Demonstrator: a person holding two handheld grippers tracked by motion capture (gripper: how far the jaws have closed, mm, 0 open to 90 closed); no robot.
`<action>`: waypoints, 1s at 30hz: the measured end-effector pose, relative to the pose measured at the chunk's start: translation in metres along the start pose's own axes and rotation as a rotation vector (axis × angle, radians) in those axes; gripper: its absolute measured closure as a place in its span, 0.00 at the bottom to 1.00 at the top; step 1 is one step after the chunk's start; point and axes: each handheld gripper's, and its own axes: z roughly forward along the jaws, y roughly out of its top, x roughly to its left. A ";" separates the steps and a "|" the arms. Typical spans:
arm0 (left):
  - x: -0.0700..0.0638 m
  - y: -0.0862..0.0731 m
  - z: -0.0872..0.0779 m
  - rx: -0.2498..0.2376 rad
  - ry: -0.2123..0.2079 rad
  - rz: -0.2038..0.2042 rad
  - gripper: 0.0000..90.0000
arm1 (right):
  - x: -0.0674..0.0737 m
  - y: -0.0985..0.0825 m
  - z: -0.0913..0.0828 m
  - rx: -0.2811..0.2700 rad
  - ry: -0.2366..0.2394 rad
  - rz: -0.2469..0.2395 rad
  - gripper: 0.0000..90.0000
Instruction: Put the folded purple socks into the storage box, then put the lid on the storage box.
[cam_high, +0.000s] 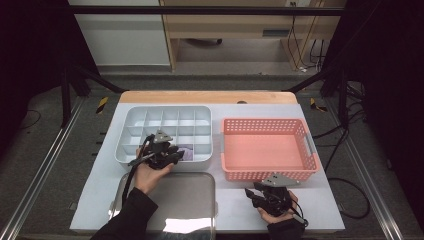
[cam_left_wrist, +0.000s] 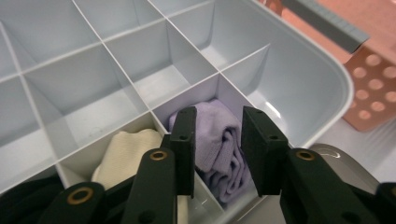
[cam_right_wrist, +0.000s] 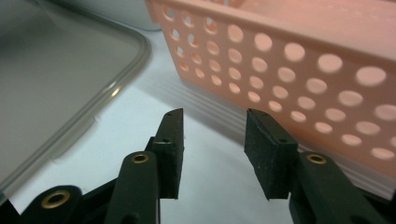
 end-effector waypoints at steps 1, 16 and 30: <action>0.000 -0.001 -0.006 -0.020 0.003 0.004 0.71 | 0.001 0.001 0.000 -0.005 0.003 0.005 0.63; 0.005 -0.039 -0.078 -0.176 -0.009 -0.005 0.57 | 0.020 0.013 0.003 -0.083 0.080 0.019 0.50; 0.020 -0.101 -0.098 -0.151 -0.004 -0.059 0.49 | 0.038 0.018 0.017 -0.071 0.121 0.009 0.43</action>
